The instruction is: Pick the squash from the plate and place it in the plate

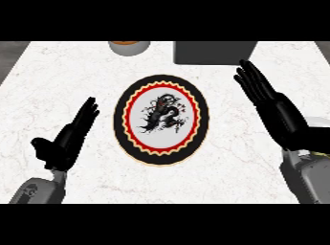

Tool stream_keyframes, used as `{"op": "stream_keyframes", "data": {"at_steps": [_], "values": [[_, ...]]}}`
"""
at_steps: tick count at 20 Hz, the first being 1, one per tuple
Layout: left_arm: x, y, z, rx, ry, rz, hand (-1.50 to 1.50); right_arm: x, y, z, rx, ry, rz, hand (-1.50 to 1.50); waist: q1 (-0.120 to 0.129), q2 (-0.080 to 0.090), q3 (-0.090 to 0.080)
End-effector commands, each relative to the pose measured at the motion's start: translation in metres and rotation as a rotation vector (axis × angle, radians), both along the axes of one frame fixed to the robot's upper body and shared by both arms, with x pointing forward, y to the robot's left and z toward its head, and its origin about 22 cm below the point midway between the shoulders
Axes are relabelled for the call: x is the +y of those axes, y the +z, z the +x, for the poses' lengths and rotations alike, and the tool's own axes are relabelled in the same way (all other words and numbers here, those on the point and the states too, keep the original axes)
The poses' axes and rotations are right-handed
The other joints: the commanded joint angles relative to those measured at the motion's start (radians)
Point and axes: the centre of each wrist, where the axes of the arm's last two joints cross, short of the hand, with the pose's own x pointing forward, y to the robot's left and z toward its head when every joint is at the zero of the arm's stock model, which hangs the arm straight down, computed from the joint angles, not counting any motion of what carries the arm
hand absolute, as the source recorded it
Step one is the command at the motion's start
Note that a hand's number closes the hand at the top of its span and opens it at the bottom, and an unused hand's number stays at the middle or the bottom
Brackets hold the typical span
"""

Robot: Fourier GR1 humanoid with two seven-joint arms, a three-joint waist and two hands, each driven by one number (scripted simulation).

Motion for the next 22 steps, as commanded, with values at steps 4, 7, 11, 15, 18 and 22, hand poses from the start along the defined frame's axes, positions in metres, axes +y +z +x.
{"op": "stream_keyframes", "data": {"at_steps": [4, 7, 11, 15, 18, 22], "values": [[0.07, 0.017, -0.014, -0.068, 0.184, 0.285, 0.0, -0.07, 0.02, -0.001, -0.089, -0.585, 0.084, -1.5, -0.035, 0.025, 0.006], [0.096, 0.011, -0.025, -0.026, 0.258, 0.363, 0.0, -0.155, 0.008, -0.022, -0.05, -0.946, -0.345, -1.5, -0.095, 0.044, -0.014], [0.099, 0.012, -0.034, -0.038, 0.273, 0.411, 0.0, -0.141, 0.003, -0.032, -0.38, -1.311, -0.255, -1.5, -0.056, 0.029, 0.003], [0.096, -0.001, -0.05, -0.026, 0.241, 0.428, 0.0, -0.089, -0.025, -0.049, -0.507, -1.483, -0.192, -1.5, -0.032, 0.036, 0.003], [0.093, 0.004, -0.046, -0.056, 0.281, 0.428, 0.0, -0.056, -0.036, -0.085, -0.486, -1.472, -0.212, -1.5, -0.032, 0.041, 0.002], [0.084, 0.002, -0.052, -0.054, 0.265, 0.434, 0.0, -0.052, -0.046, -0.112, -0.274, -1.383, -0.392, -1.5, -0.032, 0.042, -0.001]]}}
